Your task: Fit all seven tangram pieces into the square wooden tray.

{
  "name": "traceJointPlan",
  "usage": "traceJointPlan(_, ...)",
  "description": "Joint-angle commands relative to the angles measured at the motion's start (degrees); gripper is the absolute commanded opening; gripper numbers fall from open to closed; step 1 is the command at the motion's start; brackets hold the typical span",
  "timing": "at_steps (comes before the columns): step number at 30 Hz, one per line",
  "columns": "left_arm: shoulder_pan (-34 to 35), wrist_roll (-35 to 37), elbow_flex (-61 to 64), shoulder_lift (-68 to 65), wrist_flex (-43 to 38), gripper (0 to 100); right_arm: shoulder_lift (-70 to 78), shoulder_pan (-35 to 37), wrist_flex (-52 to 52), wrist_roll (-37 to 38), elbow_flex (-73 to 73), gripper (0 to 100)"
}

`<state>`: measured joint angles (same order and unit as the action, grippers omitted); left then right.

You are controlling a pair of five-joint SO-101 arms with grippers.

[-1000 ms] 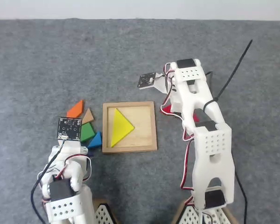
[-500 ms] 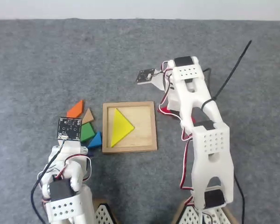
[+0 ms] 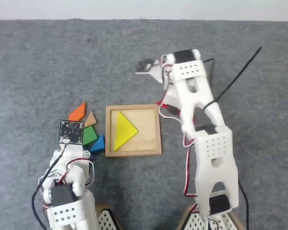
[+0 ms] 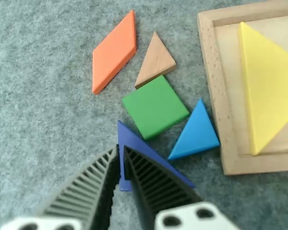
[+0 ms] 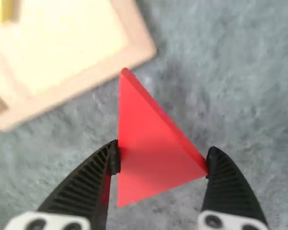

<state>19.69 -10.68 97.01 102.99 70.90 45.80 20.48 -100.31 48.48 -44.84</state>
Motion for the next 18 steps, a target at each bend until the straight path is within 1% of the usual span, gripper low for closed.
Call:
traceJointPlan(1, -0.4, 0.4, -0.5, 1.1, 0.4, 2, -0.7, 5.5, -2.1, -6.2, -4.5, 17.6)
traceJointPlan(3, -0.4, 0.4, -0.5, 1.1, 0.4, 2, -0.6, 8.4, -1.9, -11.1, -6.4, 17.6)
traceJointPlan(5, -0.4, 0.4, -0.5, 1.1, 0.4, 2, -0.6, 10.4, -1.6, -17.8, -7.9, 17.7)
traceJointPlan(8, -0.4, 0.4, -0.5, 1.1, 0.4, 2, -0.5, 11.5, -1.6, -31.1, -8.4, 17.7)
traceJointPlan(12, -0.4, 0.4, -0.5, 1.1, 0.4, 2, 1.6, 10.0, -1.2, -52.6, -8.7, 17.8)
traceJointPlan(14, -0.4, 0.4, -0.5, 1.1, 0.4, 2, 2.5, 9.6, 0.0, -64.5, -8.7, 18.0)
traceJointPlan(18, -0.4, 0.4, -0.5, 1.1, 0.4, 2, 2.9, 10.8, 0.0, -94.9, -8.7, 18.0)
